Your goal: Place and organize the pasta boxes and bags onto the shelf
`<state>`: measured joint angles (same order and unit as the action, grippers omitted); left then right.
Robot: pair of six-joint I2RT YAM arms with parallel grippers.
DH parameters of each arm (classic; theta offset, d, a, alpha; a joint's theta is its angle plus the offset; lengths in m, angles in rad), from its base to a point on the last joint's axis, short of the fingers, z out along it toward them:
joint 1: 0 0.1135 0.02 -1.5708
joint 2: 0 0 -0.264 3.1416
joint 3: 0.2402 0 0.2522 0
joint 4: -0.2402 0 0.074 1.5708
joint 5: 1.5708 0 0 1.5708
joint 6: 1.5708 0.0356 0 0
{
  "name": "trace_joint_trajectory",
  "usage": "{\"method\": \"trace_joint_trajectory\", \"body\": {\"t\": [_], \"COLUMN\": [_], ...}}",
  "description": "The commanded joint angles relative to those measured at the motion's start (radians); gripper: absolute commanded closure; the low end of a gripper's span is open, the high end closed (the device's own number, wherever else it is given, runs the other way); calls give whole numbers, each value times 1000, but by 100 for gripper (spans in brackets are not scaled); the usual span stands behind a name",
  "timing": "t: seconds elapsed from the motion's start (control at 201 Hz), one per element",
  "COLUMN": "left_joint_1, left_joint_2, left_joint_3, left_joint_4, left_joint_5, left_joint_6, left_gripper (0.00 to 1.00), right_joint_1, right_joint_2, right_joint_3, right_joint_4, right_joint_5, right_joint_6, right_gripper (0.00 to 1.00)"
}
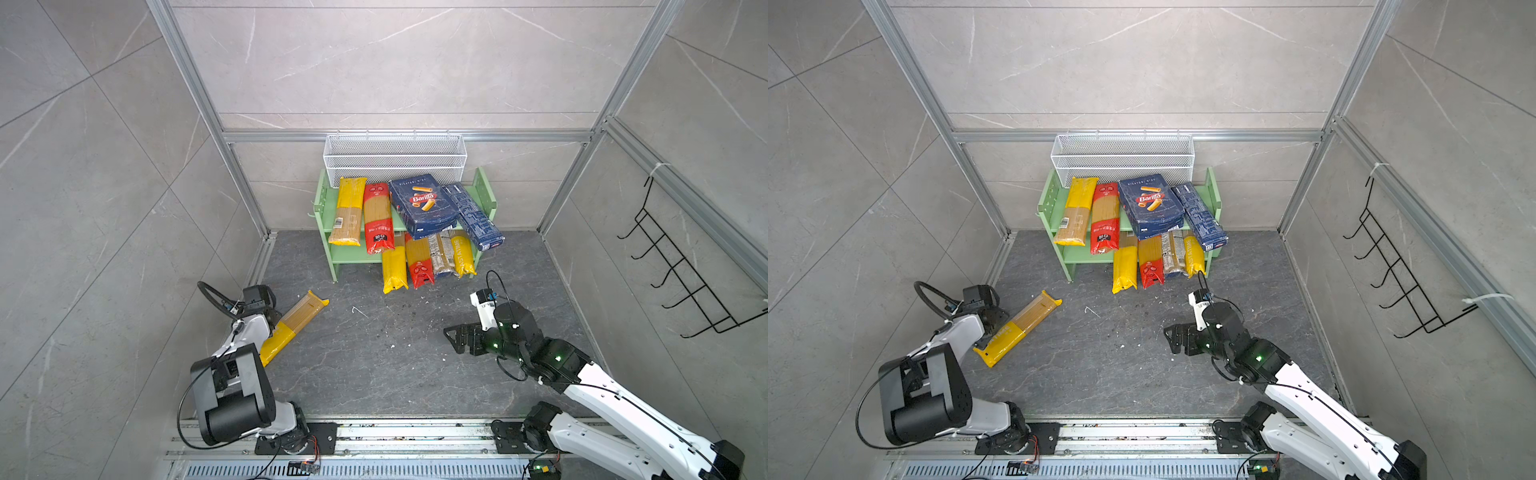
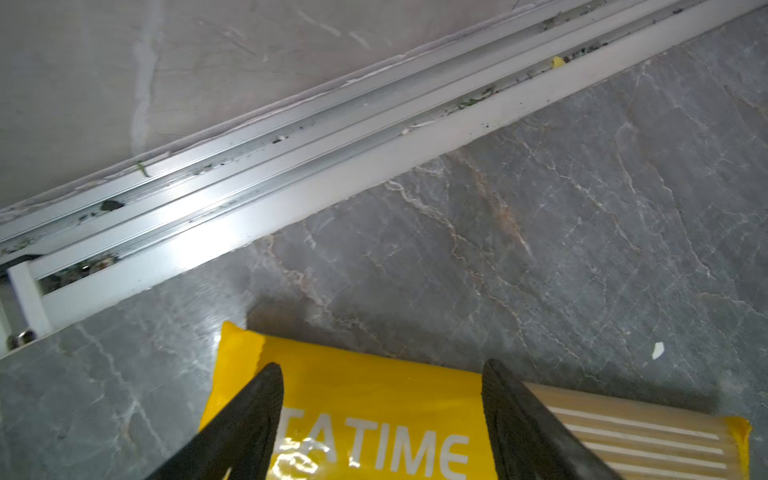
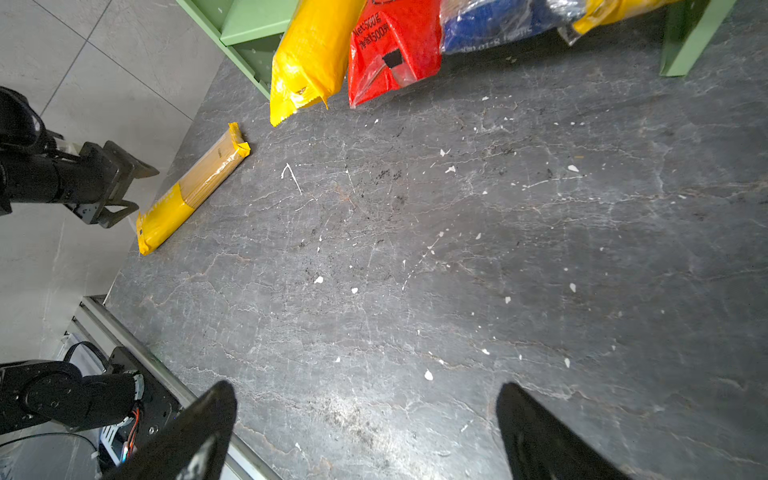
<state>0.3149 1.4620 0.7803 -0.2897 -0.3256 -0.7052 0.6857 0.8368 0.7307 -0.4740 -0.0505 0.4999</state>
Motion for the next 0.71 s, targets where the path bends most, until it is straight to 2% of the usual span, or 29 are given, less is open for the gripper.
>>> {"method": "trace_joint_trajectory", "body": {"t": [0.0,0.159,0.398,0.523,0.702], "left_joint_1": [4,-6,-75,-129,-252], "left_joint_2": [50,71,22,15,27], "left_joint_3": [59,68,32,16,10], "left_joint_4": [-78,-95,-112,-110,-118], "left_joint_5": [68,126,104,105,68], "left_joint_6": [66,79,67,46,-3], "left_gripper": [24,27,26,26,26], "right_joint_1": [-4,-5,-5,-5,-6], "right_joint_2": [-31,-63,-67,-72,-97], "right_joint_3": [11,20,10,3,-3], "right_joint_4": [-14,-43,-29,-25,-36], "right_joint_5": [-7,8,3,-1,3], "right_joint_6": [-18,-27,-30,-33,-38], "right_gripper": [0,0,0,1,0]}}
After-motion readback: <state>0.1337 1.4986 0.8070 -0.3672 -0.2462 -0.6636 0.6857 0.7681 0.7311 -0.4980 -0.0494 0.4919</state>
